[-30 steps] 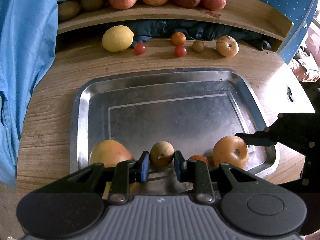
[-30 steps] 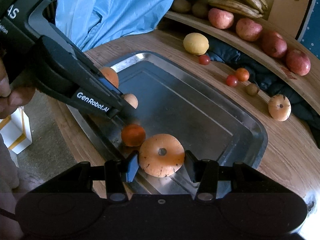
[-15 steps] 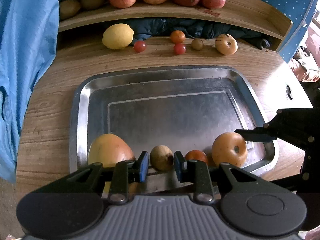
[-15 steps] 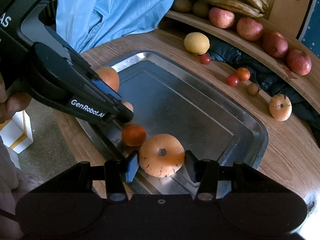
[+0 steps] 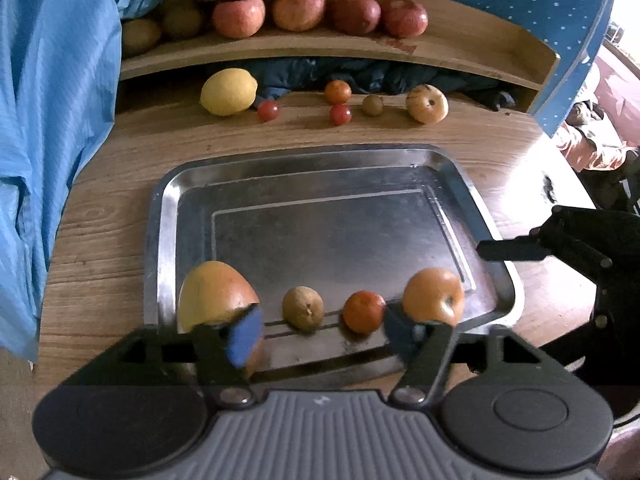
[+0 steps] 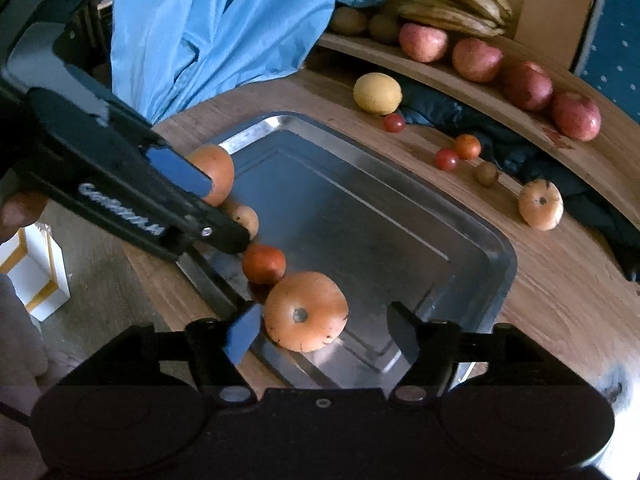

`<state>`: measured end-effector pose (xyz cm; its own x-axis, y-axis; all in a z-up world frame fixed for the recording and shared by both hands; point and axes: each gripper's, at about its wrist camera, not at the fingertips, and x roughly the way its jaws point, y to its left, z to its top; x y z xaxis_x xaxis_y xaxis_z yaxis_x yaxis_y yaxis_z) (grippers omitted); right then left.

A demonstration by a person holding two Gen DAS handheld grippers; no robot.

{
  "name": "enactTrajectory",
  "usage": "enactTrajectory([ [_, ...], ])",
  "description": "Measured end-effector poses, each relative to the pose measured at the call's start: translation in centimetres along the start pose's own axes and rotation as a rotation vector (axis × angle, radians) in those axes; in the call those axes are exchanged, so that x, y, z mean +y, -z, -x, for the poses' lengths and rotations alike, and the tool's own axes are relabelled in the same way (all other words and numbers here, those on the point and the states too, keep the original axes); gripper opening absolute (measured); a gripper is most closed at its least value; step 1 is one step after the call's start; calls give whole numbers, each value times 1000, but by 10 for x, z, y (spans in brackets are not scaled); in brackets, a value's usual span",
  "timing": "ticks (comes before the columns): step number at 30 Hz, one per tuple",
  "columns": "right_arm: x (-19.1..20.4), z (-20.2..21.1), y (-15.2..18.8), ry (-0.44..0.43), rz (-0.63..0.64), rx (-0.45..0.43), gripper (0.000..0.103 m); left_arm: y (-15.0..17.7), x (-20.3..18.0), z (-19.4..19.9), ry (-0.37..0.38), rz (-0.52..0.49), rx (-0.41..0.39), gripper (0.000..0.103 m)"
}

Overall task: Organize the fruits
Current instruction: 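Open the left gripper over the tray while the right gripper releases the pale round fruit, then withdraw both open grippers from the tray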

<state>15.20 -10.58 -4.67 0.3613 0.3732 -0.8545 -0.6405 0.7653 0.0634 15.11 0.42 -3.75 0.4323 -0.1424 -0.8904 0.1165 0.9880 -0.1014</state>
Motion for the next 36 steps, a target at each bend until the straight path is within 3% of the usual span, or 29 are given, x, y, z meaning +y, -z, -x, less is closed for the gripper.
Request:
enactTrajectory([
  [6, -9, 13, 6, -10, -57, -13, 95, 2, -9, 13, -47, -37, -28, 98],
  [11, -15, 20, 11, -8, -81, -20, 101, 4, -3, 19, -82, -34, -27, 102],
  [17, -20, 24, 14, 9, -75, -15, 102, 9, 12, 30, -81, -29, -43, 103],
  [26, -28, 23, 10, 26, -63, -14, 102, 8, 27, 29, -164, -40, -18, 103],
  [36, -32, 12, -4, 24, -56, -9, 102, -9, 39, 25, -168, -86, -7, 103],
])
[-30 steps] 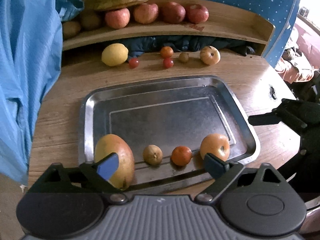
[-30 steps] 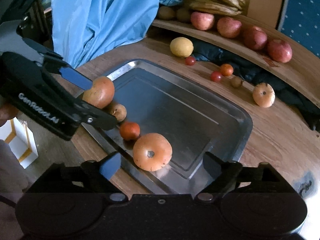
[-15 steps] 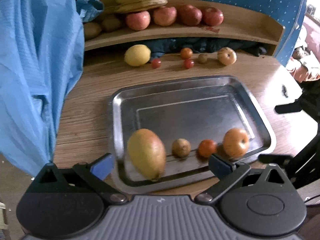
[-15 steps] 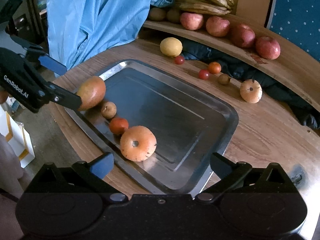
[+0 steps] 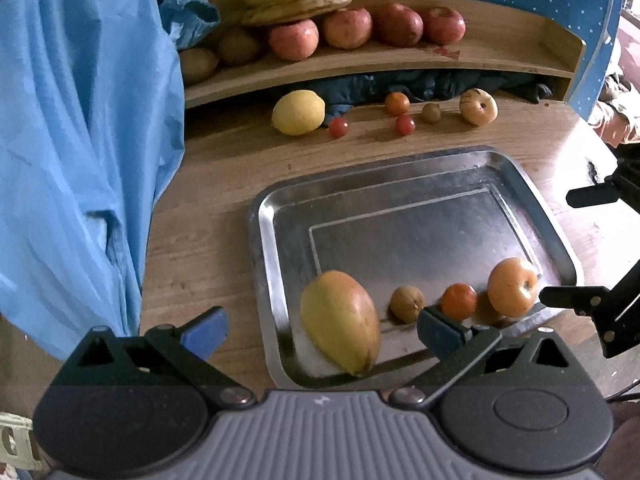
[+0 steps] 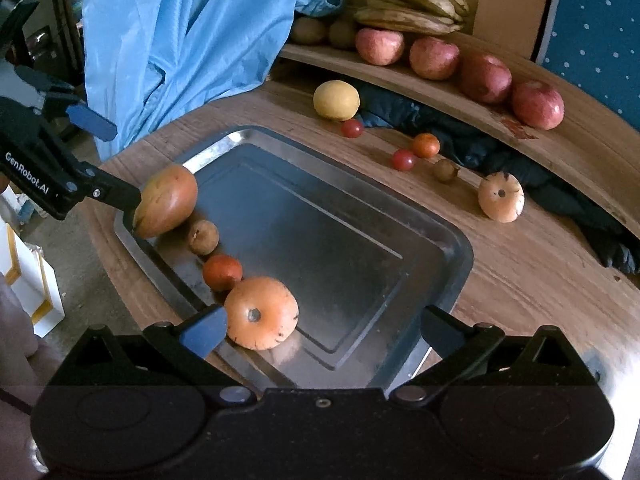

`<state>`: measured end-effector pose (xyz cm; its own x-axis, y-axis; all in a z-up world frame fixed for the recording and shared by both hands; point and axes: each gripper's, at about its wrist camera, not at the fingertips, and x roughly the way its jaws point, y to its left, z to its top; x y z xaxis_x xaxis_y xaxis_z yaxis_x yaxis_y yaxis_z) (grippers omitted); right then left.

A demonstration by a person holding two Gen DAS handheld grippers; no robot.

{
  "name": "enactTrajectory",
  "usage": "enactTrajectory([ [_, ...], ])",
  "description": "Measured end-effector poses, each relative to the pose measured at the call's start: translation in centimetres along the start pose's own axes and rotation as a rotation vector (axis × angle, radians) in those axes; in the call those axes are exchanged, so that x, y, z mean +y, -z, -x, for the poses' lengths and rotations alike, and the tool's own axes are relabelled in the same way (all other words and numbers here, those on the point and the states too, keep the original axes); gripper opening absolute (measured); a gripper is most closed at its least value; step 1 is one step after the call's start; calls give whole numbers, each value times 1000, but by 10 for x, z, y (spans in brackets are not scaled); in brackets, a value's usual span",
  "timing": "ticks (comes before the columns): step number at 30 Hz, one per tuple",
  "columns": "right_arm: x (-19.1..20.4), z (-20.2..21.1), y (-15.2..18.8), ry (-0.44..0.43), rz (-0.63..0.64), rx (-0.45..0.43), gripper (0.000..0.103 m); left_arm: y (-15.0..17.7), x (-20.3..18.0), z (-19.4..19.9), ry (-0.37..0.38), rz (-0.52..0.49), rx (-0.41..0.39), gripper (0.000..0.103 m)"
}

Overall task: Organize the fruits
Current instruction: 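Withdraw both open grippers from the tray, then move the left gripper to the yellow citrus while the right approaches a red cherry tomato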

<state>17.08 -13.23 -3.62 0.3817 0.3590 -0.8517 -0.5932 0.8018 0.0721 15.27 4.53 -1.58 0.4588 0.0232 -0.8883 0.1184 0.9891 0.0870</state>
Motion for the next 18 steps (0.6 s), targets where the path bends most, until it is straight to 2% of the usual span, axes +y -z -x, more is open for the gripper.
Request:
enactTrajectory([
  [18, -5, -25, -31, 24, -33, 13, 102, -44, 14, -29, 38, -51, -13, 103],
])
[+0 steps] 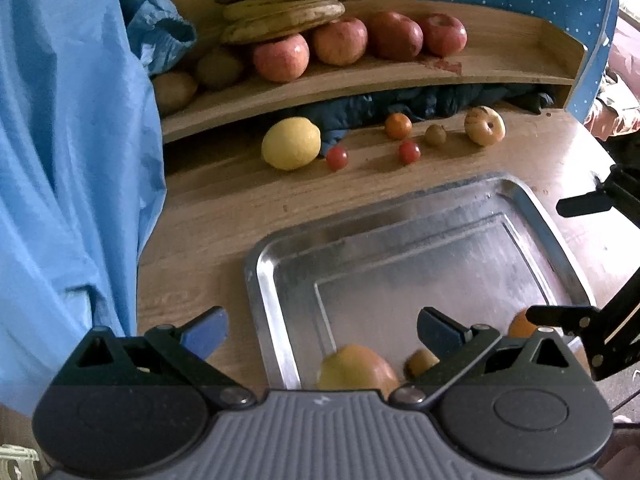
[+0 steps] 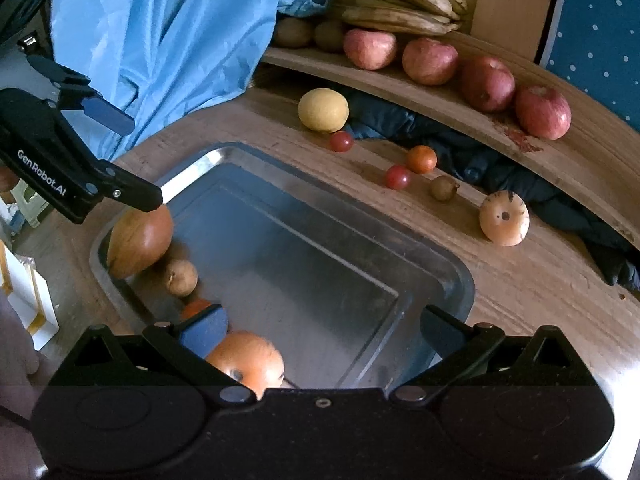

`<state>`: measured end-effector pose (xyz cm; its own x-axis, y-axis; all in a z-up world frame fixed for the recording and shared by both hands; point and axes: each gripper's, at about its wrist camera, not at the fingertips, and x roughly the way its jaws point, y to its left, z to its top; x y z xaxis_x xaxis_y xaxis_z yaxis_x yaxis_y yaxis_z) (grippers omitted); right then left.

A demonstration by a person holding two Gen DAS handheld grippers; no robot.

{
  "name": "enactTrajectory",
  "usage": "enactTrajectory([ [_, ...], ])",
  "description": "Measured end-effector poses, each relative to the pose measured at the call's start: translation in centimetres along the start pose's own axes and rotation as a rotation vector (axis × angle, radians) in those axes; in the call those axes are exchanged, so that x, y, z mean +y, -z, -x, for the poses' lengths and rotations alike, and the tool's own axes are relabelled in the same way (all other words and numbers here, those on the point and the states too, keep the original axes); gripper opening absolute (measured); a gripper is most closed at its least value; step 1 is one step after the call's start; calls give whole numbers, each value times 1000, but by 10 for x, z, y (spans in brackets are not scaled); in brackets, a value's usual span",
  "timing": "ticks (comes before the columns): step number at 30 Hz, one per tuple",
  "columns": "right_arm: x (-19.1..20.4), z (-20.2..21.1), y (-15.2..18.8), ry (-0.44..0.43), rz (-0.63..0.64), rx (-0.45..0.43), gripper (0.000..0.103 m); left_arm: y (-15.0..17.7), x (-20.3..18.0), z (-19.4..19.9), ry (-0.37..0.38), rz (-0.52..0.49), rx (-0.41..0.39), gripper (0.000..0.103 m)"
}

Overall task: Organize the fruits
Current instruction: 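Move the left gripper to the yellow citrus while the right approaches a red cherry tomato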

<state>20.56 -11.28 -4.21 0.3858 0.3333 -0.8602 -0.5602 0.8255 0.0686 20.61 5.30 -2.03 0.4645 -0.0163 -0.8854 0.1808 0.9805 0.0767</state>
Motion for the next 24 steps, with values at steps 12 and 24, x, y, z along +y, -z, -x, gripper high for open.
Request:
enactTrajectory([
  [12, -8, -24, -28, 20, -17, 3, 102, -35, 25, -30, 21, 15, -13, 103],
  [24, -12, -54, -66, 51, -50, 6, 102, -76, 58, -69, 23, 65, -22, 103],
])
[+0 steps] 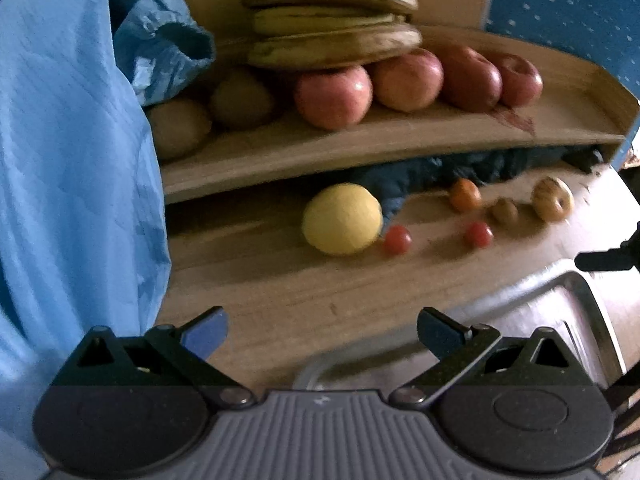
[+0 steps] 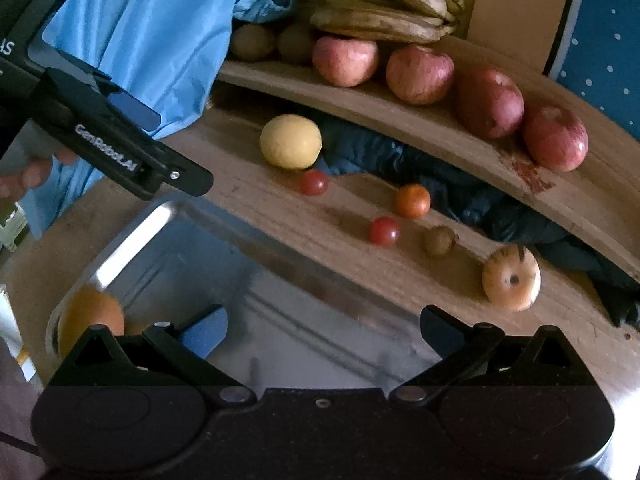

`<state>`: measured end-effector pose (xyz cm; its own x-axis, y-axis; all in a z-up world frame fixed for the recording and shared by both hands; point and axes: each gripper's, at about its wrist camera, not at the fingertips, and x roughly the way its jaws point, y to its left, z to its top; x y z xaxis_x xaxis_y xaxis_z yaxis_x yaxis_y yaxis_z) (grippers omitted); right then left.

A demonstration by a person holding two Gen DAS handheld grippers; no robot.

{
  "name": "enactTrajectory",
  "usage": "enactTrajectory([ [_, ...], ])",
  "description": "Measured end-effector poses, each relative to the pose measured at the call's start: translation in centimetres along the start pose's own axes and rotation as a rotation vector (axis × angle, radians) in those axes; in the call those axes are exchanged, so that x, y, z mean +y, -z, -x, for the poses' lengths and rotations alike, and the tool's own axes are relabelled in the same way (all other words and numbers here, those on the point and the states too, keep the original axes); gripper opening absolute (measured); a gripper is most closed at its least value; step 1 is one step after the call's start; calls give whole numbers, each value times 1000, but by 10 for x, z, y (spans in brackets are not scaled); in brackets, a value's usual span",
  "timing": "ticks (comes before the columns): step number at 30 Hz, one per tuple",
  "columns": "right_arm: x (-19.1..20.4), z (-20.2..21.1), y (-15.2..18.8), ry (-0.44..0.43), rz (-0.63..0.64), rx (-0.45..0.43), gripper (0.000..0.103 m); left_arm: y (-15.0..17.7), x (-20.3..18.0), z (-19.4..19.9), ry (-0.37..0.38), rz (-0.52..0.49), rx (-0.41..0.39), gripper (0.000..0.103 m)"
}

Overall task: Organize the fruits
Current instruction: 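Move the left gripper to the yellow citrus while the right approaches a red cherry tomato, then close the left gripper on the yellow citrus while the right closes on the cherry tomato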

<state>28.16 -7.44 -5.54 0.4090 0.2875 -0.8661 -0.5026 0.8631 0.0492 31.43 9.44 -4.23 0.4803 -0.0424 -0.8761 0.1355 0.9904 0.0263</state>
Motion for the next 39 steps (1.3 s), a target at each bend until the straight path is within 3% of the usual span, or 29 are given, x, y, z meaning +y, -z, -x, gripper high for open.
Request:
enactTrajectory([
  [10, 8, -35, -38, 1, 38, -15, 102, -31, 20, -36, 22, 86, 4, 103],
  [17, 5, -58, -55, 7, 39, -14, 95, -38, 22, -54, 61, 161, 15, 103],
  [31, 5, -89, -68, -8, 34, -22, 72, -43, 19, -73, 134, 201, 17, 100],
  [39, 5, -102, -72, -25, 35, -23, 54, -48, 16, -79, 150, 212, 17, 88],
])
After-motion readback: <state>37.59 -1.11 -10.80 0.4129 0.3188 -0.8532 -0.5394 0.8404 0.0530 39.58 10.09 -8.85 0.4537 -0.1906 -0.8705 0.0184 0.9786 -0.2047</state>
